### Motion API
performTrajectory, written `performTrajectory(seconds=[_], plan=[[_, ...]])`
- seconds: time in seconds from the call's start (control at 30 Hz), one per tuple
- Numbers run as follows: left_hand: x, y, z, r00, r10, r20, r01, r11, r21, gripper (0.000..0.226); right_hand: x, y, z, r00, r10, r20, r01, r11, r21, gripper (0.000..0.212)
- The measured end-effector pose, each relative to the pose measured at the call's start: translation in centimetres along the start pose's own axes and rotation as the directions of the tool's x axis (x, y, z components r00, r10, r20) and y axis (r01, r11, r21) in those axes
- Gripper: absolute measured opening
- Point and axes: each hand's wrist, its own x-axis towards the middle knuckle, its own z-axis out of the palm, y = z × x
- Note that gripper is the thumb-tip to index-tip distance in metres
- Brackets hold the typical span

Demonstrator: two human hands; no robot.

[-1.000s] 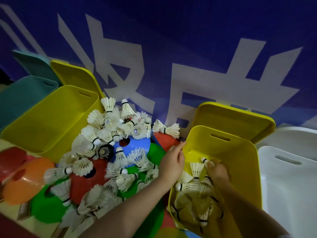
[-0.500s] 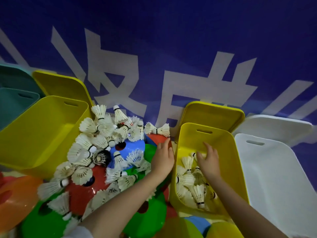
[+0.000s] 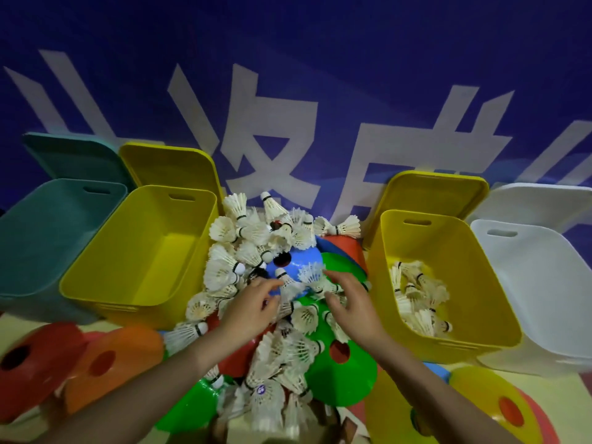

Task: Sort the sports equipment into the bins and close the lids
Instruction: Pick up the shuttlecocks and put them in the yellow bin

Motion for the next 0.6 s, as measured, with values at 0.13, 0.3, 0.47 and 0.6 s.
performTrajectory(seconds=[0.13,0.3,0.47,0.6], plan=[[-3.3,-1.7,0.6,0.977,0.039,0.208,-0.067,0.989,0.129,0.061,-3.8,0.8,1.9,0.963,-0.043,0.265,0.085,0.985,-0.149,0.058],[-4.4,-2.4,3.0,0.911,0.021,0.411,-0.141,0.955,0.262,0.088,-6.6,1.7,3.8,0.877,0.056,0.478,0.171,0.893,-0.417,0.084],[-4.0,-3.4,4.3,0.930,0.030,0.366,-0.102,0.979,0.178,0.070,-6.2,1.9,6.3,0.903,0.120,0.414,0.083,0.894,-0.439,0.083],[-3.4,-3.7,3.3,0.953,0.049,0.300,-0.069,0.996,0.056,0.061,-5.6,1.7,6.0,0.934,0.097,0.344,0.014,0.952,-0.305,0.073]])
